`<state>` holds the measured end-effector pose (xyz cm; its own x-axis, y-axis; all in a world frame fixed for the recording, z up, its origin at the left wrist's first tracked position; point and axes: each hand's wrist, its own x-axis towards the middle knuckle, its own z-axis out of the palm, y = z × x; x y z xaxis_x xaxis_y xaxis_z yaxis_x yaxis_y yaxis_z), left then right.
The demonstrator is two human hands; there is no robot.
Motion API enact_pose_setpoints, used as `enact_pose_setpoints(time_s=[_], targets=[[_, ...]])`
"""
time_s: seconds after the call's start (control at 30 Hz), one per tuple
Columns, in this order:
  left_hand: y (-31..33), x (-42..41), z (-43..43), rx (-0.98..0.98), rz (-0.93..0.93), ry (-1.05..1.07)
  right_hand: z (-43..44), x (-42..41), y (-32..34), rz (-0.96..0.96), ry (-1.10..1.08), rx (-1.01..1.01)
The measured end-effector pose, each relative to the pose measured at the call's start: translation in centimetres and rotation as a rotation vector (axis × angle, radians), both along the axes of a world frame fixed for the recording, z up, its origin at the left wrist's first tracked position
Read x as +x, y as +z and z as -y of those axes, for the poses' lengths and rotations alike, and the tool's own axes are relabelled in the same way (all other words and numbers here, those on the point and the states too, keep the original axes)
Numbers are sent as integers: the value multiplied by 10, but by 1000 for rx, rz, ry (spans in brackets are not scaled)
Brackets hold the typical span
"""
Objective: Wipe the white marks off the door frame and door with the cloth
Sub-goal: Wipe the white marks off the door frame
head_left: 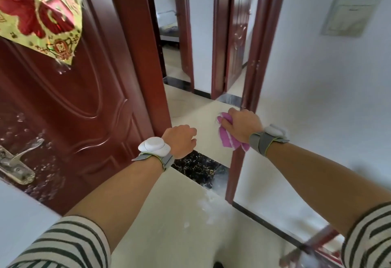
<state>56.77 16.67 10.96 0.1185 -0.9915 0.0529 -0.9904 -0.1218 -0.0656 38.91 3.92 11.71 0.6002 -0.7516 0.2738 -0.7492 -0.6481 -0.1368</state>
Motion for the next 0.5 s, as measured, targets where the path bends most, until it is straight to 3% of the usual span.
enact_pose_setpoints(time_s=[0.5], targets=[[33,195,178,-35,12,121,200,214,11,49,118,16]])
